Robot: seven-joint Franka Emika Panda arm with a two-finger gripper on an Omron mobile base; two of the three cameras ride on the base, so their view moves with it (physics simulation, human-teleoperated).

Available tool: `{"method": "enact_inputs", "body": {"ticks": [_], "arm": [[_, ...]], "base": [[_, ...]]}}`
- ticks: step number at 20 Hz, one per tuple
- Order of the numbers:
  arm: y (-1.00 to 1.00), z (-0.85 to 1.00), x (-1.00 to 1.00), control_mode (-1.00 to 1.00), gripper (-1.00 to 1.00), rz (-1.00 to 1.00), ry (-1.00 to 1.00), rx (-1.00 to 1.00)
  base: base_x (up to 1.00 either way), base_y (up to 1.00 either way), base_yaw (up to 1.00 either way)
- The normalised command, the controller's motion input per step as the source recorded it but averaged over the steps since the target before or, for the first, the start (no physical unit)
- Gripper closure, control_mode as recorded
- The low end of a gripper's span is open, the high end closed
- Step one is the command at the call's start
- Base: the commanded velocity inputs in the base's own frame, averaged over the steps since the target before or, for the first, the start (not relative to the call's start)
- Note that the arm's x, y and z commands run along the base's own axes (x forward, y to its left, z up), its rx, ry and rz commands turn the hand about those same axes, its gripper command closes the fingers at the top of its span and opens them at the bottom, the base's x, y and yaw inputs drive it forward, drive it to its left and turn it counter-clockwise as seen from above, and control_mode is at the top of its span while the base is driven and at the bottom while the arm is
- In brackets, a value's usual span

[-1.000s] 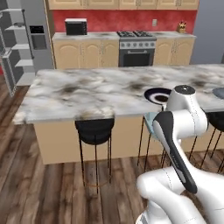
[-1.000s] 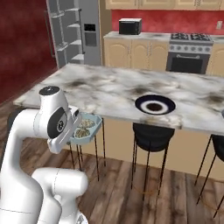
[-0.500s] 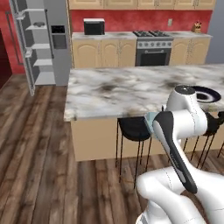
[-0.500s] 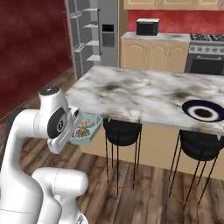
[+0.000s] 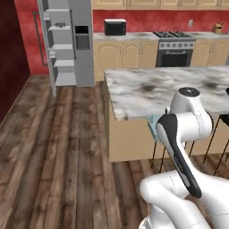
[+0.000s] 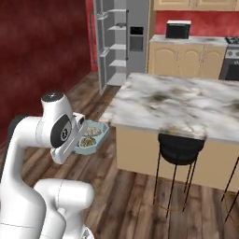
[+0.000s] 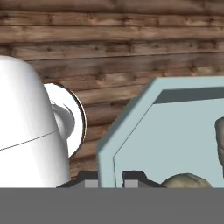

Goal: Place two dumplings into each of the tupperware containers and then place the containers in the fridge.

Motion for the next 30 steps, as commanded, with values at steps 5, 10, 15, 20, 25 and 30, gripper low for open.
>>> {"method": "enact_inputs", "body": {"ticks": [5, 10, 15, 20, 25, 30], "arm": [[0.0, 0.0, 0.0, 1.0, 1.0, 0.0, 0.0, 0.0], [0.0, 0.0, 0.0, 1.0, 1.0, 0.0, 0.0, 0.0], [0.0, 0.0, 0.0, 1.0, 1.0, 0.0, 0.0, 0.0], [0.0, 0.0, 0.0, 1.0, 1.0, 0.0, 0.0, 0.0], [0.0, 0.0, 0.0, 1.0, 1.0, 0.0, 0.0, 0.0], [0.0, 0.0, 0.0, 1.0, 1.0, 0.0, 0.0, 0.0]], "base": [[0.47, 1.0, 0.01], [0.91, 1.0, 0.0], [1.0, 1.0, 0.0], [1.0, 0.71, -0.05], [1.0, 0.11, -0.19], [1.0, -0.06, -0.16]]}}
